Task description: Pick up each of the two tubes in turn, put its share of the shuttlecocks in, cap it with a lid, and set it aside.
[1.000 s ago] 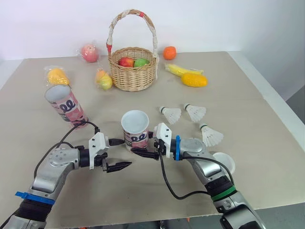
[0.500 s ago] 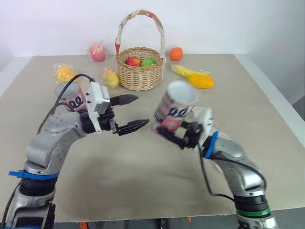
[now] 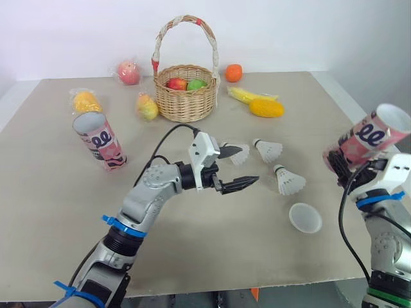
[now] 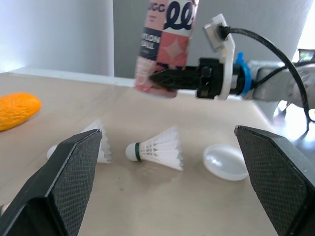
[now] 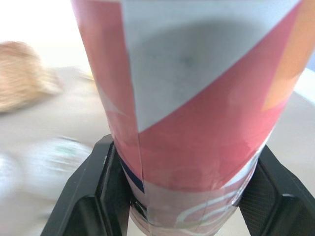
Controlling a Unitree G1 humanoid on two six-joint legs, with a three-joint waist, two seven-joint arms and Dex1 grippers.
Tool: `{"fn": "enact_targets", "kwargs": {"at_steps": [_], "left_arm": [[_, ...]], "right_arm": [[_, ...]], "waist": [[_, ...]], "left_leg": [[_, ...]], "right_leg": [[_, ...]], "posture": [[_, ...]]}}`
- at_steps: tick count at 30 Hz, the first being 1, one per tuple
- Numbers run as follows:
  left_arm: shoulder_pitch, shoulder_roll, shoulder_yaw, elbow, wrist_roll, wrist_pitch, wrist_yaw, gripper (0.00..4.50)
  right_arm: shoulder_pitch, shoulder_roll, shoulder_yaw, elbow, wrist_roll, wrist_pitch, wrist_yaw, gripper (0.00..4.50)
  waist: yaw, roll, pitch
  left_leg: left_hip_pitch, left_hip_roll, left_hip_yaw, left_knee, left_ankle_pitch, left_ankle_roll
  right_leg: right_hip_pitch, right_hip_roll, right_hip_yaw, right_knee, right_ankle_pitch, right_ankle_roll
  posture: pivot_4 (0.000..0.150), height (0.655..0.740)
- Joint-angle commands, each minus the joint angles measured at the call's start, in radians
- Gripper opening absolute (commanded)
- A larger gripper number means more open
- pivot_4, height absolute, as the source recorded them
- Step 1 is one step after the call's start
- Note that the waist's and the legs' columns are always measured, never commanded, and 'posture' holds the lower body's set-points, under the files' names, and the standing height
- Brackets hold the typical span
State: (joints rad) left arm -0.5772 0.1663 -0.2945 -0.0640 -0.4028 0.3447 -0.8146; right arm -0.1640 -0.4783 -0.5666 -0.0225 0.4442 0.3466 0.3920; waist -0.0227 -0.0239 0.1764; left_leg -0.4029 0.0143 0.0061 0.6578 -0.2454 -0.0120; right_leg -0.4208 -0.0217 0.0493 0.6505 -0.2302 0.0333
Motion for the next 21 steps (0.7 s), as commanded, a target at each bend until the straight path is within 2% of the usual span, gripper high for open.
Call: {"fn": "enact_targets", "kwargs": {"at_steps": [1, 8, 9, 11, 12, 21], "left_arm": [[-0.008, -0.019, -0.043, -0.001, 0.046, -0.049, -0.017, 4.50], [0.028, -0.036, -0.031, -0.038, 0.041, -0.030, -0.011, 4.50], [0.032, -0.033, -0.031, -0.041, 0.043, -0.027, -0.013, 4.50], [0.036, -0.024, -0.027, -0.046, 0.041, -0.024, -0.018, 4.50], [0.037, -0.020, -0.022, -0.048, 0.038, -0.023, -0.021, 4.50], [0.062, 0.065, 0.060, -0.028, 0.045, -0.037, -0.026, 4.50]], "right_arm": [[-0.016, 0.009, -0.015, 0.149, -0.053, -0.131, -0.039, 2.67], [-0.020, 0.030, 0.024, 0.274, -0.101, -0.233, -0.084, 2.67], [-0.018, 0.031, 0.027, 0.278, -0.103, -0.242, -0.084, 3.32], [-0.012, 0.035, 0.024, 0.279, -0.100, -0.255, -0.087, 3.90], [-0.005, 0.038, 0.023, 0.273, -0.099, -0.260, -0.088, 4.46], [0.198, 0.057, -0.061, -0.055, 0.039, -0.234, -0.064, 4.46]], "waist": [[0.000, 0.001, -0.001], [0.000, 0.005, -0.002], [0.000, 0.005, -0.002], [0.002, 0.005, -0.002], [0.002, 0.005, -0.002], [-0.001, 0.006, -0.003]], "left_leg": [[0.000, 0.000, 0.001, 0.000, 0.000, 0.000], [0.002, -0.001, 0.007, 0.000, 0.002, 0.003], [0.002, -0.001, 0.007, 0.000, 0.002, 0.003], [0.002, -0.001, 0.008, 0.001, 0.002, 0.004], [0.001, -0.001, 0.007, 0.001, 0.003, 0.005], [0.001, -0.002, 0.007, 0.001, 0.004, 0.006]], "right_leg": [[0.000, 0.000, 0.001, 0.000, 0.000, 0.000], [0.000, 0.000, 0.007, -0.001, 0.003, 0.006], [0.000, 0.000, 0.008, -0.002, 0.003, 0.007], [0.000, 0.000, 0.009, -0.002, 0.003, 0.010], [0.001, 0.000, 0.009, -0.002, 0.003, 0.011], [0.000, -0.001, 0.013, -0.002, 0.003, 0.013]], "posture": [[0.150, 0.7400], [0.150, 0.7400], [0.150, 0.7400], [0.150, 0.7400], [0.150, 0.7400], [0.150, 0.7400]]}}
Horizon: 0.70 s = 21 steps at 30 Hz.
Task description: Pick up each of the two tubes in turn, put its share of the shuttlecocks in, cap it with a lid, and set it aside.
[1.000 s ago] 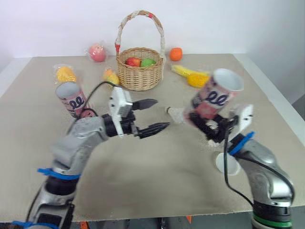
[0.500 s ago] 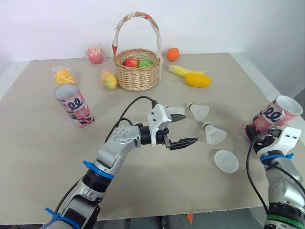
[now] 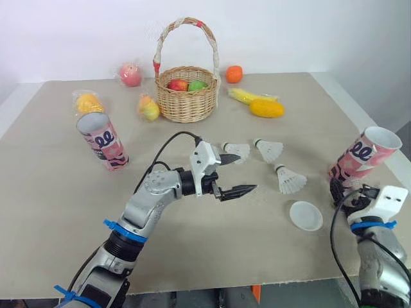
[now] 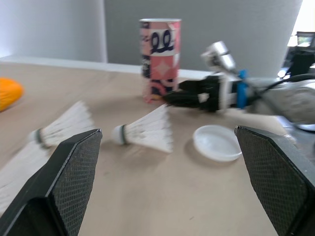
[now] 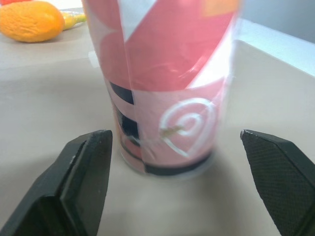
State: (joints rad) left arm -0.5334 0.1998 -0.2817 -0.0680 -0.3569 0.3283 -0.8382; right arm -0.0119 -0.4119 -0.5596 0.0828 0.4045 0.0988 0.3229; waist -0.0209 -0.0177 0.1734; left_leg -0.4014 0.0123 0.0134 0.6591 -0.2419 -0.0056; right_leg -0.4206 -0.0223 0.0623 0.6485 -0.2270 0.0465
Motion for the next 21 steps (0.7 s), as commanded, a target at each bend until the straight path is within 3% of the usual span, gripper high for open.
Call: {"fn": "enact_targets", "kwargs": {"at_steps": [1, 6, 11, 16, 21], "left_arm": [[0.030, 0.048, 0.067, -0.027, -0.004, -0.022, 0.000, 4.50], [0.157, 0.131, 0.195, -0.098, -0.037, -0.018, 0.035, 4.50], [0.329, 0.148, 0.321, -0.194, 0.008, -0.068, 0.178, 4.50], [0.464, 0.077, 0.405, -0.312, 0.044, -0.066, 0.393, 4.50], [0.548, 0.017, 0.463, -0.346, 0.134, -0.072, 0.581, 4.50]], "right_arm": [[0.074, -0.013, -0.080, -0.213, 0.103, 0.028, 0.010, 4.46], [0.149, -0.070, -0.001, -0.526, 0.196, 0.137, 0.064, 4.46], [-0.059, -0.166, 0.308, -0.683, 0.281, 0.326, 0.169, 4.46], [-0.216, -0.178, 0.562, -0.578, 0.198, 0.338, 0.332, 4.46], [-0.346, -0.114, 0.696, -0.436, 0.108, 0.275, 0.425, 4.46]], "waist": [[-0.004, 0.000, 0.000], [-0.016, 0.004, -0.002], [-0.028, -0.001, 0.000], [-0.001, -0.009, 0.000], [-0.001, -0.013, 0.000]], "left_leg": [[0.001, 0.001, 0.000, 0.000, 0.000, 0.000], [0.002, 0.002, 0.001, 0.000, 0.000, 0.001], [0.007, 0.005, 0.006, 0.000, 0.002, 0.004], [0.008, 0.007, 0.004, 0.000, 0.004, 0.006], [0.006, 0.007, 0.007, 0.000, 0.003, 0.005]], "right_leg": [[0.000, 0.000, 0.002, 0.000, 0.001, 0.000], [-0.001, 0.002, 0.003, 0.000, 0.001, 0.000], [0.001, 0.003, 0.008, 0.000, 0.007, -0.001], [0.004, 0.004, 0.003, -0.001, 0.006, -0.005], [0.002, 0.002, 0.007, -0.003, 0.009, -0.002]], "posture": [[0.150, 0.7400], [0.150, 0.7400], [0.150, 0.7400], [0.150, 0.7400], [0.150, 0.7400]]}}
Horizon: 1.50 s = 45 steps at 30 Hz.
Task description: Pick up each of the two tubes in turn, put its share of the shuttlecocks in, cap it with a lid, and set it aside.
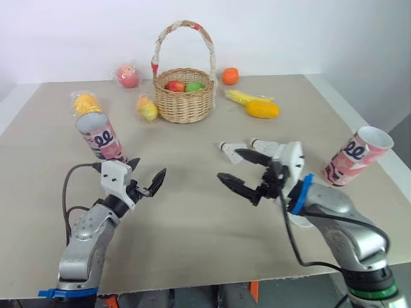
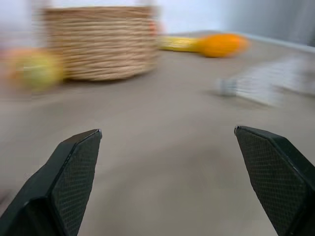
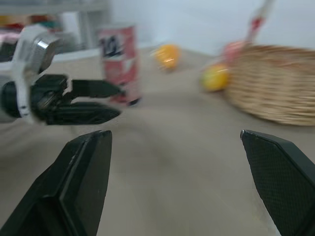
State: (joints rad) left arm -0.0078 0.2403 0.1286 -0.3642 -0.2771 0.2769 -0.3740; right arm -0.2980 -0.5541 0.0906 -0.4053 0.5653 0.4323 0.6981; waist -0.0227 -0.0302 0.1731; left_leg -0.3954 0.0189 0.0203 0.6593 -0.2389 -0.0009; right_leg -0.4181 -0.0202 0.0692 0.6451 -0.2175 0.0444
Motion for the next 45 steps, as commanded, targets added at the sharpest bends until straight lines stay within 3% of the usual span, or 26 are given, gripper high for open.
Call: {"fn": "enact_targets", "kwargs": {"at_steps": [1, 4, 9, 25, 32, 40, 43, 45], "left_arm": [[0.033, -0.044, 0.073, -0.047, 0.076, -0.015, 0.175, 4.50], [0.039, -0.097, 0.106, -0.027, 0.115, 0.004, 0.291, 4.50], [-0.037, -0.104, 0.137, 0.077, 0.114, 0.010, 0.346, 4.50], [-0.448, -0.005, 0.141, 0.848, 0.130, -0.282, 0.259, 4.50], [-0.553, 0.019, 0.131, 1.033, 0.135, -0.375, 0.239, 4.50], [-0.590, 0.028, 0.119, 1.110, 0.138, -0.427, 0.222, 4.50], [-0.599, 0.033, 0.111, 1.124, 0.140, -0.430, 0.210, 3.26], [-0.599, 0.032, 0.109, 1.122, 0.139, -0.429, 0.207, 3.26]], "right_arm": [[-0.096, 0.057, 0.068, 0.091, -0.065, -0.072, 0.065, 4.46], [-0.172, 0.132, 0.112, 0.175, -0.079, -0.085, 0.105, 4.46], [-0.220, 0.188, 0.138, 0.234, -0.098, -0.087, 0.144, 4.46], [-0.208, 0.255, 0.125, 0.242, -0.163, -0.102, 0.111, 4.46], [-0.194, 0.266, 0.124, 0.216, -0.171, -0.093, 0.085, 4.46], [-0.187, 0.271, 0.124, 0.204, -0.173, -0.085, 0.073, 4.46], [-0.187, 0.271, 0.125, 0.202, -0.173, -0.082, 0.072, 4.50], [-0.187, 0.272, 0.125, 0.199, -0.173, -0.080, 0.071, 4.50]], "waist": [[0.001, -0.001, 0.000], [0.002, -0.002, 0.000], [0.002, -0.004, -0.001], [0.003, -0.004, -0.002], [0.003, -0.004, -0.002], [0.003, -0.004, -0.002], [0.003, -0.004, -0.002], [0.003, -0.004, -0.002]], "left_leg": [[0.000, 0.000, 0.000, 0.000, 0.000, 0.000], [-0.001, 0.000, 0.000, 0.000, 0.000, 0.000], [-0.002, 0.000, -0.002, 0.001, 0.000, 0.000], [-0.002, -0.001, -0.003, 0.001, 0.005, -0.003], [-0.001, -0.001, -0.004, 0.001, 0.007, -0.003], [-0.002, -0.001, -0.004, 0.001, 0.007, -0.003], [-0.002, -0.002, -0.004, 0.001, 0.007, -0.003], [-0.002, -0.002, -0.004, 0.001, 0.007, -0.003]], "right_leg": [[0.000, 0.000, 0.000, 0.000, 0.000, 0.000], [-0.001, 0.000, 0.000, 0.000, 0.001, 0.000], [-0.001, 0.000, -0.003, 0.000, 0.003, -0.004], [0.000, 0.001, -0.009, 0.001, 0.004, -0.004], [0.000, 0.001, -0.010, 0.002, 0.006, -0.003], [0.000, 0.000, -0.010, 0.002, 0.006, -0.002], [0.001, 0.000, -0.010, 0.002, 0.006, -0.002], [0.001, 0.000, -0.010, 0.001, 0.006, -0.002]], "posture": [[0.150, 0.7400], [0.150, 0.7400], [0.150, 0.7400], [0.150, 0.7400], [0.150, 0.7400], [0.150, 0.7400], [0.150, 0.7400], [0.150, 0.7400]]}}
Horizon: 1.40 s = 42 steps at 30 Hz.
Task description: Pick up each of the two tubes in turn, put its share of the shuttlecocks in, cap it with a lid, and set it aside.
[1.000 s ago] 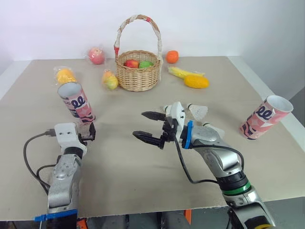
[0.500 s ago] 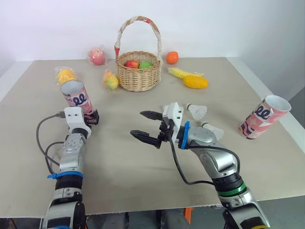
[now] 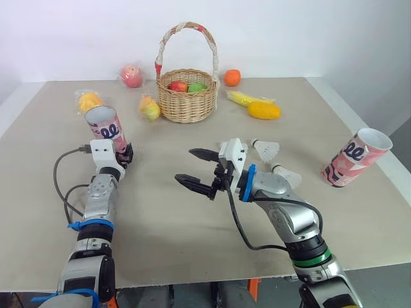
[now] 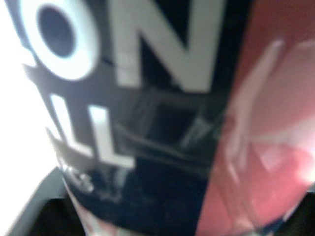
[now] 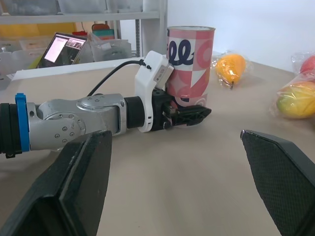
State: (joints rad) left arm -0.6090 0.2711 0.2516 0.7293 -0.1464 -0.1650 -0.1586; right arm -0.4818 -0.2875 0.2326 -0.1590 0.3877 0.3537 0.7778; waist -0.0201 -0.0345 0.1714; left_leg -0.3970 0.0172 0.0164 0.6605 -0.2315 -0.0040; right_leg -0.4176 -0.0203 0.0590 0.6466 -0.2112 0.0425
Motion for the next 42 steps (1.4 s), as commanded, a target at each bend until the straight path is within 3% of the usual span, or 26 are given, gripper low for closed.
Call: {"fn": "enact_targets", "kwargs": {"at_steps": [1, 8, 13, 15, 17, 21, 23, 30, 40, 42], "left_arm": [[0.006, 0.000, -0.016, 0.020, 0.008, 0.014, -0.012, 3.26], [0.075, 0.057, -0.062, -0.161, -0.004, 0.099, -0.137, 3.26], [0.148, 0.364, -0.174, -0.546, -0.080, 0.382, -0.565, 3.26], [0.169, 0.470, -0.226, -0.626, -0.071, 0.391, -0.696, 3.26], [0.165, 0.555, -0.250, -0.666, -0.074, 0.424, -0.797, 3.26], [0.169, 0.809, -0.341, -0.796, -0.135, 0.528, -1.177, 3.26], [0.152, 0.881, -0.381, -0.834, -0.127, 0.565, -1.265, 3.26], [0.074, 0.896, -0.450, -0.891, -0.071, 0.595, -1.322, 3.26], [0.159, 0.905, -0.473, -0.971, -0.067, 0.649, -1.345, 3.26], [0.165, 0.906, -0.469, -0.973, -0.059, 0.651, -1.335, 3.23]], "right_arm": [[-0.001, 0.005, -0.017, -0.050, 0.005, 0.000, -0.010, 4.50], [0.078, -0.013, -0.056, -0.127, -0.032, -0.024, -0.091, 4.50], [0.278, 0.014, -0.124, -0.284, -0.165, -0.066, -0.323, 4.50], [0.322, 0.021, -0.122, -0.309, -0.157, -0.038, -0.338, 4.50], [0.329, 0.025, -0.125, -0.307, -0.191, -0.033, -0.379, 4.50], [0.265, 0.034, -0.148, -0.196, -0.278, 0.010, -0.481, 4.50], [0.229, 0.036, -0.137, -0.142, -0.280, 0.020, -0.470, 4.50], [0.119, 0.082, -0.153, 0.021, -0.270, 0.039, -0.486, 4.50], [-0.025, 0.156, -0.166, 0.265, -0.254, -0.022, -0.470, 4.50], [-0.057, 0.174, -0.175, 0.310, -0.249, -0.026, -0.474, 3.95]], "waist": [[0.000, 0.000, 0.000], [0.000, 0.000, 0.000], [-0.003, -0.003, -0.001], [-0.002, -0.003, -0.001], [-0.002, -0.003, 0.000], [-0.014, -0.004, 0.001], [-0.020, -0.004, 0.001], [-0.024, -0.003, 0.002], [-0.029, -0.003, 0.002], [-0.029, -0.003, 0.002]], "left_leg": [[0.000, 0.000, 0.000, 0.000, 0.000, 0.000], [-0.003, 0.000, -0.001, -0.001, 0.000, 0.000], [-0.012, -0.001, -0.002, -0.003, -0.002, -0.003], [-0.015, 0.000, -0.003, -0.004, -0.003, -0.004], [-0.016, 0.000, -0.003, -0.004, -0.003, -0.004], [-0.015, 0.002, 0.002, -0.004, -0.002, -0.004], [-0.014, 0.004, 0.006, -0.004, -0.002, -0.004], [-0.014, 0.008, 0.004, -0.004, -0.002, -0.004], [-0.017, 0.012, 0.004, -0.004, -0.004, -0.003], [-0.017, 0.012, 0.005, -0.004, -0.004, -0.003]], "right_leg": [[0.000, 0.000, 0.000, 0.000, 0.000, 0.000], [-0.002, -0.001, 0.000, 0.000, 0.000, 0.000], [-0.011, -0.002, 0.001, 0.000, 0.000, -0.003], [-0.016, -0.002, 0.001, 0.001, -0.001, -0.005], [-0.018, -0.003, 0.001, 0.001, -0.002, -0.006], [-0.020, -0.001, 0.001, 0.001, -0.005, -0.007], [-0.020, 0.001, 0.000, 0.001, -0.007, -0.009], [-0.020, 0.010, 0.004, 0.004, -0.007, -0.008], [-0.025, 0.016, 0.005, 0.004, -0.006, -0.011], [-0.025, 0.016, 0.005, 0.004, -0.006, -0.011]], "posture": [[0.150, 0.7400], [0.150, 0.7400], [0.150, 0.7400], [0.150, 0.7400], [0.150, 0.7400], [0.150, 0.7400], [0.150, 0.7400], [0.150, 0.7400], [0.150, 0.7400], [0.150, 0.7400]]}}
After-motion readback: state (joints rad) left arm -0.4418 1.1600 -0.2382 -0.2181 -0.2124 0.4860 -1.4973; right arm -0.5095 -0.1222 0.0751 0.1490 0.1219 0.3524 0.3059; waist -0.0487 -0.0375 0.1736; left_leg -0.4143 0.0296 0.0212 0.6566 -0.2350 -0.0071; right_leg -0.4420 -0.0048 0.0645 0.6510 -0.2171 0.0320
